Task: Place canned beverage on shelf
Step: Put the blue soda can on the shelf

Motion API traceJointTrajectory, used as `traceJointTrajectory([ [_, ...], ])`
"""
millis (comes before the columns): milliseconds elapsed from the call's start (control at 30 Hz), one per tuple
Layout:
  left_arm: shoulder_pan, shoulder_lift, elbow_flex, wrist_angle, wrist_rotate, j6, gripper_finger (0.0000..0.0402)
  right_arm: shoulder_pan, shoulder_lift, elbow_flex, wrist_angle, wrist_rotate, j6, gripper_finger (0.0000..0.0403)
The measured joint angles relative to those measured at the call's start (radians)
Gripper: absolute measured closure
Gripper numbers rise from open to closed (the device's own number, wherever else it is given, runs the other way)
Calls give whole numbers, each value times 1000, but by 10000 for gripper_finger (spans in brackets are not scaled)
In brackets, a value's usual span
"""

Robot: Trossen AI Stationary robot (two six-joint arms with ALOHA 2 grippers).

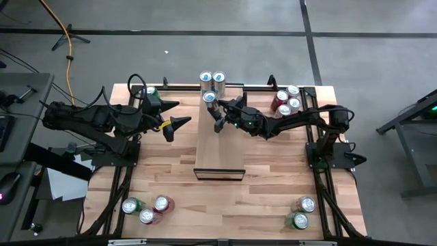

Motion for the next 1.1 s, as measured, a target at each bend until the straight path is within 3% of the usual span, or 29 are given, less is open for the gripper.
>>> traceJointTrajectory([
  [700,0,0,0,-2,-5,19,96,1,-26,-1,-71,-42,-11,128],
  [1100,6,0,0,-3,-41,45,96,0,-222,-2,-440,-40,-112,128],
])
